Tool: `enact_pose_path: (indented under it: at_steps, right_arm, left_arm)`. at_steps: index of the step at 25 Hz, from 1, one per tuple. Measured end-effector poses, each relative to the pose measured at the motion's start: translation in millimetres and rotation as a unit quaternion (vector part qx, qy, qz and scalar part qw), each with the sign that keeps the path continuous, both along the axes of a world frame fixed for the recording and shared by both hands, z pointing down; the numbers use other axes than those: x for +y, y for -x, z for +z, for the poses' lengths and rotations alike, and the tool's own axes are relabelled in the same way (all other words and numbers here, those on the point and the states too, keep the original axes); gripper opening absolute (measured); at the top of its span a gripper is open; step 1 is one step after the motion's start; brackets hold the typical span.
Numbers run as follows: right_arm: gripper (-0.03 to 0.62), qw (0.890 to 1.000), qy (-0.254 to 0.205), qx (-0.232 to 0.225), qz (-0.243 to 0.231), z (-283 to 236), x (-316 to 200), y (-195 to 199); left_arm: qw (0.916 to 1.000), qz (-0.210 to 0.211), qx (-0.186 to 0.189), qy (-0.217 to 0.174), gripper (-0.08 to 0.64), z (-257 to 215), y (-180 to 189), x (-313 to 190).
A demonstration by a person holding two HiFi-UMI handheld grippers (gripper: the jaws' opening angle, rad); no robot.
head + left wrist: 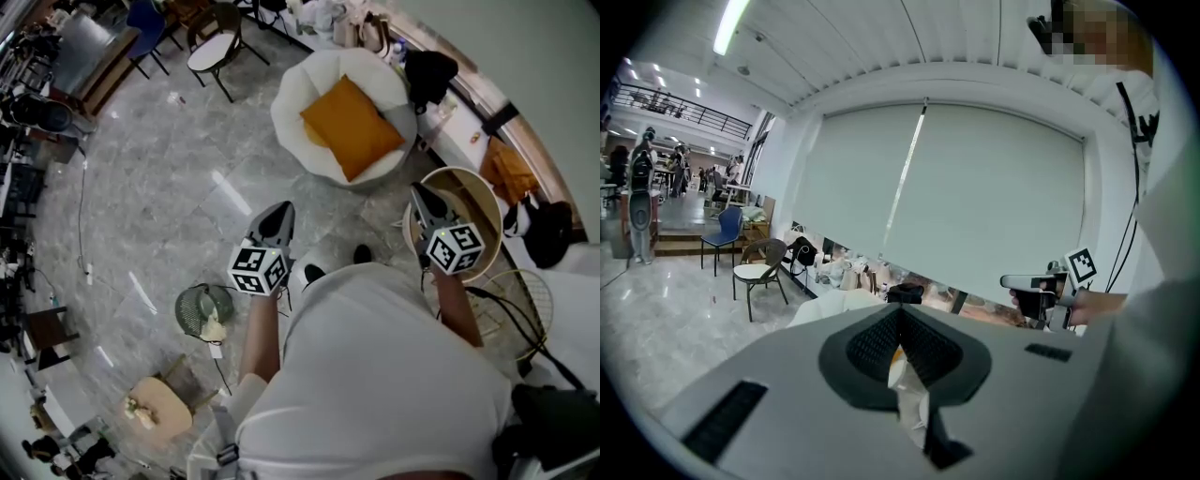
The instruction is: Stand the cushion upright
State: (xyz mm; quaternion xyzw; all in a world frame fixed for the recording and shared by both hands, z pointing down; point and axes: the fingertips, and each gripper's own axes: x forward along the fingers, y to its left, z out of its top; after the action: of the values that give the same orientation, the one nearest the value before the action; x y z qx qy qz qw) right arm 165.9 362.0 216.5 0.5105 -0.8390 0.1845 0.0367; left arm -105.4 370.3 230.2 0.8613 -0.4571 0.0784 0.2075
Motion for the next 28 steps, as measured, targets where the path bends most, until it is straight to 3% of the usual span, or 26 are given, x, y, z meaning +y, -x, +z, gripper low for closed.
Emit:
enact_pose_path:
  at_steps: [13, 21, 28]
  right_arm:
    - [0.043, 0.999, 0.009, 0.003, -0.035, 9.9, -8.3, -37.1]
    - [0.043, 0.997, 0.013, 0.015, -0.076, 19.0, -16.8, -57.1]
    - [0.043, 0.997, 0.043, 0.018, -0.067, 36.6, -21.4, -66.8]
  left_arm:
    - [0.9995, -0.020, 0.009, 0.021, 0.002, 9.7, -36.7, 6.5]
    - [0.9987, -0.041, -0.016, 0.024, 0.002, 15.4, -62.8, 5.9]
    - [0.9983, -0.039, -0.030, 0.032, 0.002, 17.4, -68.6, 2.3]
